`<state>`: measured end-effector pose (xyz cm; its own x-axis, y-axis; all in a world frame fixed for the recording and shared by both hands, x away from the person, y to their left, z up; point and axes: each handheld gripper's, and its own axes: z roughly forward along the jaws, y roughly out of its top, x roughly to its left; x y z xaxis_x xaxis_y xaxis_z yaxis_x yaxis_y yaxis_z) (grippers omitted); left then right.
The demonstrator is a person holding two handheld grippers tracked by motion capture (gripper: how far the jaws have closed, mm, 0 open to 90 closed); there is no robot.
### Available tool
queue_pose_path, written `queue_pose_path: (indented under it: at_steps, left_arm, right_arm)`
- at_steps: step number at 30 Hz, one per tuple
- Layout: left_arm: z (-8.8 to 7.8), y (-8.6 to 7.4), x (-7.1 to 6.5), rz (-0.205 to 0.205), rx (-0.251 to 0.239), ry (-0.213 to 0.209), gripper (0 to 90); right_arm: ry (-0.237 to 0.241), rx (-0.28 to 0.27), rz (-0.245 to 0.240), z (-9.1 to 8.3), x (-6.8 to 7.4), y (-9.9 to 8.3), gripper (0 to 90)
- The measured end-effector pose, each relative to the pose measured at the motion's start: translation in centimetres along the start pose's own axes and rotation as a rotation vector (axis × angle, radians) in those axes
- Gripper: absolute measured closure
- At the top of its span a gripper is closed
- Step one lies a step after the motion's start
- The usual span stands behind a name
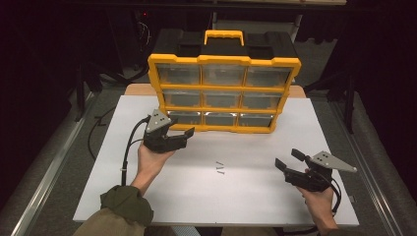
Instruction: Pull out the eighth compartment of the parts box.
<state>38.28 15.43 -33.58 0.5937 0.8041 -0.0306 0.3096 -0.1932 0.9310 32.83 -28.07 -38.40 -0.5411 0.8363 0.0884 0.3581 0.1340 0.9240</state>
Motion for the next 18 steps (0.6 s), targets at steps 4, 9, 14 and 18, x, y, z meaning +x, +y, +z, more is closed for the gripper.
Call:
queue_pose_path:
  at_steps: [4,9,14,18]
  left_arm:
    - [0.3,0.2,0.0,0.003,0.004,0.000,31.0]
    - [0.8,0.5,0.1,0.004,0.015,-0.001,31.3]
    - [1.5,0.8,0.2,0.001,0.014,0.002,31.4]
    - [1.8,0.8,0.2,0.005,0.022,0.005,31.6]
  right_arm:
    - [-0.001,0.002,0.004,0.0,0.1,0.0,27.1]
    - [-0.003,0.001,0.005,0.0,0.0,0.0,27.1]
    - [-0.003,0.000,0.006,0.0,0.0,0.0,27.1]
    - [-0.004,0.004,0.011,0.0,0.1,0.0,27.1]
